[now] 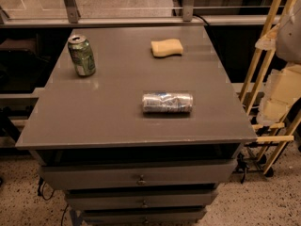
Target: Move redbull can near sponge
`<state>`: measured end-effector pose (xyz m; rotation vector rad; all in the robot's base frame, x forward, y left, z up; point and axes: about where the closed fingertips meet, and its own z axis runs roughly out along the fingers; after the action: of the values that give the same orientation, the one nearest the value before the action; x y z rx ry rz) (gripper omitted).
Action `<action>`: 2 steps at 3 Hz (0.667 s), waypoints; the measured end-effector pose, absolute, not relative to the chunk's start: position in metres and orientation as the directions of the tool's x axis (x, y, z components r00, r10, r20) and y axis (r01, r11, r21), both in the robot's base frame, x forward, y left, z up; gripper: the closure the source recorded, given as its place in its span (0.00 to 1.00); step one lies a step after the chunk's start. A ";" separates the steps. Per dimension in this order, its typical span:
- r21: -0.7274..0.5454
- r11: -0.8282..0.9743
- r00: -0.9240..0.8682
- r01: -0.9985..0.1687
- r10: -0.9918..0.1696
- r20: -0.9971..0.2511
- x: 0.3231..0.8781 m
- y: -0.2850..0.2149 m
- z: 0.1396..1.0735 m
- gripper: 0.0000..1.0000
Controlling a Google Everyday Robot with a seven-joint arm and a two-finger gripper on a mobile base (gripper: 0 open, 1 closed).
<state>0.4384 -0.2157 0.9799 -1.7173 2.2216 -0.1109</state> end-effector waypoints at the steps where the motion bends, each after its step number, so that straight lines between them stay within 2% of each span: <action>1: -0.260 0.270 -0.219 -0.927 -0.953 -0.210 0.438 -0.216 0.980 0.00; 2: -0.248 0.235 -0.179 -0.940 -0.957 -0.230 0.451 -0.200 0.970 0.00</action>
Offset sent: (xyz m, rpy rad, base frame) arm 0.0287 0.0352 -0.0293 0.0527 0.0362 0.1031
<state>0.4508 -0.1999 0.9695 -1.7556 2.1802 -0.0699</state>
